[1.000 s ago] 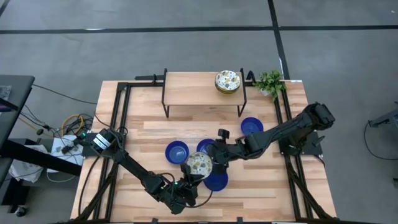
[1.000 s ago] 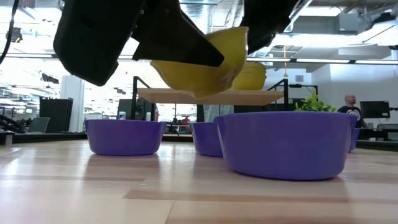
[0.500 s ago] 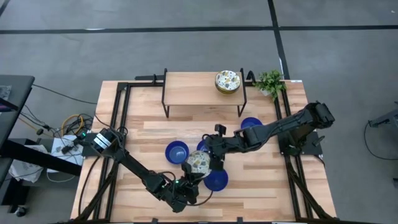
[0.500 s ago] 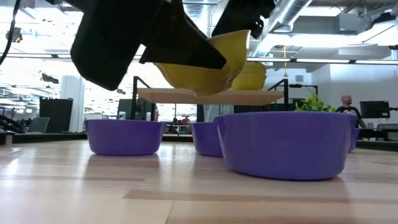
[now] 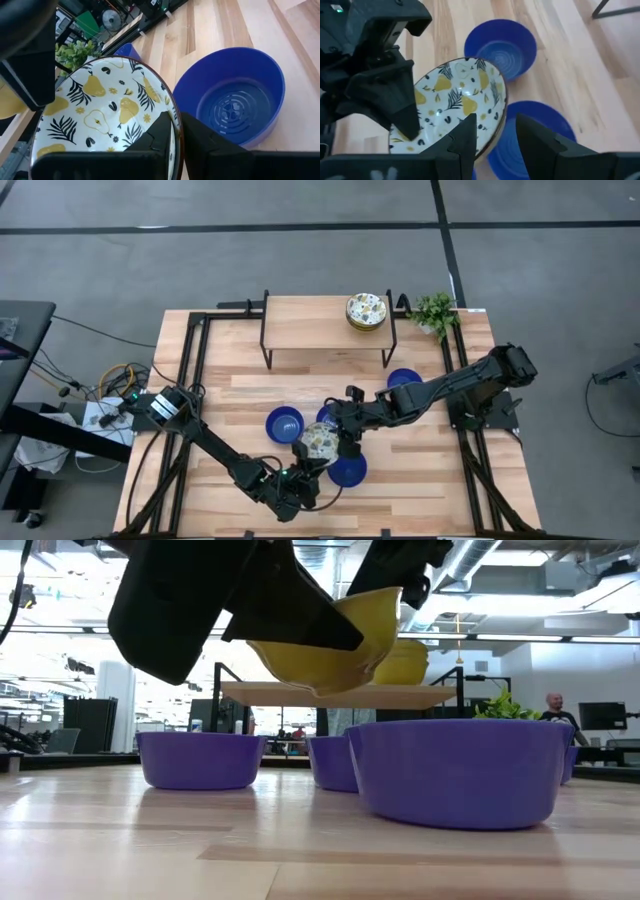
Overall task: Pick & Place Mini bowls
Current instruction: Stack the yellow patterned bowl on top of the yellow patterned bowl on the shelf
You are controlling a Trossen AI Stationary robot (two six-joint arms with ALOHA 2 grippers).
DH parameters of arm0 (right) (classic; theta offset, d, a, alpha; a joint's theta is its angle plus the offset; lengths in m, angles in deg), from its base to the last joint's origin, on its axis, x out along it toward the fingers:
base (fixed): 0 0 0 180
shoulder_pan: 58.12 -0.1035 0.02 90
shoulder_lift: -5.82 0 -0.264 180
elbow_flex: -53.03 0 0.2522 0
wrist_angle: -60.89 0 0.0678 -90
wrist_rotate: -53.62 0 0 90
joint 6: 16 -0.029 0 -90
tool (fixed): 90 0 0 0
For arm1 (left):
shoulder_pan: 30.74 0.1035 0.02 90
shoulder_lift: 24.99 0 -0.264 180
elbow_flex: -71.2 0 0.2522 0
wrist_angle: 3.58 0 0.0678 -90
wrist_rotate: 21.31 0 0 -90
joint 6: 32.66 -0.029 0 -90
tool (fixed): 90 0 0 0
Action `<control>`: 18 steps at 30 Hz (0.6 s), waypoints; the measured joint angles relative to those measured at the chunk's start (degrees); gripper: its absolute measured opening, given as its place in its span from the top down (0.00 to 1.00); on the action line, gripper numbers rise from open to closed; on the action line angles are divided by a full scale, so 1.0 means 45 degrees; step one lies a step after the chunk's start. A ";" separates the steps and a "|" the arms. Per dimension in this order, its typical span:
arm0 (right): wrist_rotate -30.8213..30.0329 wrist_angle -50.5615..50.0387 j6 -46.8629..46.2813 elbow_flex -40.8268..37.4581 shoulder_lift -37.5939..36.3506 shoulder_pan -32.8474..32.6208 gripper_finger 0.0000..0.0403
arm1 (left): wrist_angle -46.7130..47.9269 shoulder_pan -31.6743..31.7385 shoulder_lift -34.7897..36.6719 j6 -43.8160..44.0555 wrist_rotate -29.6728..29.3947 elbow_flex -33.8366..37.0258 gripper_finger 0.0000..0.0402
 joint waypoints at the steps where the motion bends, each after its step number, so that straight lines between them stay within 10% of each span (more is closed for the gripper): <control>1: 0.0107 0.0008 -0.0083 0.0000 0.0000 0.0000 0.69 | -0.0001 0.0000 0.0000 0.0000 0.0000 0.0000 0.92; 18: 0.0128 -0.0549 -0.1000 0.0011 0.0455 0.0253 0.69 | -0.0200 0.0015 0.0053 0.0024 0.0087 0.0000 0.91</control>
